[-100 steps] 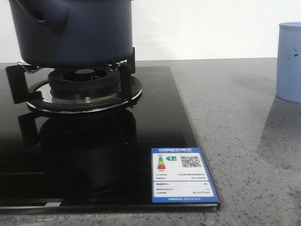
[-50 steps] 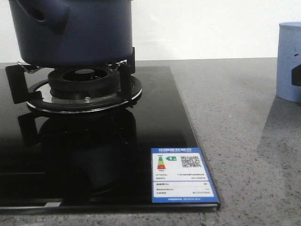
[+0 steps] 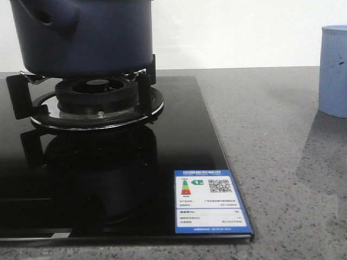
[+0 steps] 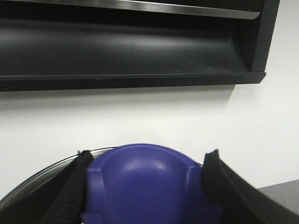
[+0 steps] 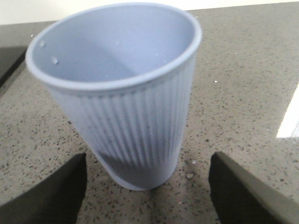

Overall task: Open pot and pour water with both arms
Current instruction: 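Close right gripper around the light blue ribbed cup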

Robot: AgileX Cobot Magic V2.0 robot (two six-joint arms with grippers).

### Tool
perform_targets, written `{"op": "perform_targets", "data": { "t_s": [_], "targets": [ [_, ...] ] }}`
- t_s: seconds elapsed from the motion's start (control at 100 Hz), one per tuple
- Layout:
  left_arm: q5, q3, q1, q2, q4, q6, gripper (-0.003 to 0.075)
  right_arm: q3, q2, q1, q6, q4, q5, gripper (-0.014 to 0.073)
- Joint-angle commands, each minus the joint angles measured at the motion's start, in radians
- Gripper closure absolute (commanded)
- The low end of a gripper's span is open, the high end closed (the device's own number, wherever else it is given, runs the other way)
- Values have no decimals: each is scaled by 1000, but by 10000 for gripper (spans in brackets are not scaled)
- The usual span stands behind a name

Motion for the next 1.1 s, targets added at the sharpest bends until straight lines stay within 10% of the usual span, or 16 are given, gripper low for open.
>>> {"op": "perform_targets", "data": {
  "t_s": [0.0,1.09],
  "targets": [
    [-107,-37,3,-17,2,4,381,-28,-6,1,-4,-23,-82,100],
    [-109,-37,3,-15,2,4,381,-103,221,1,50,-65,-232,24]
  ]
}}
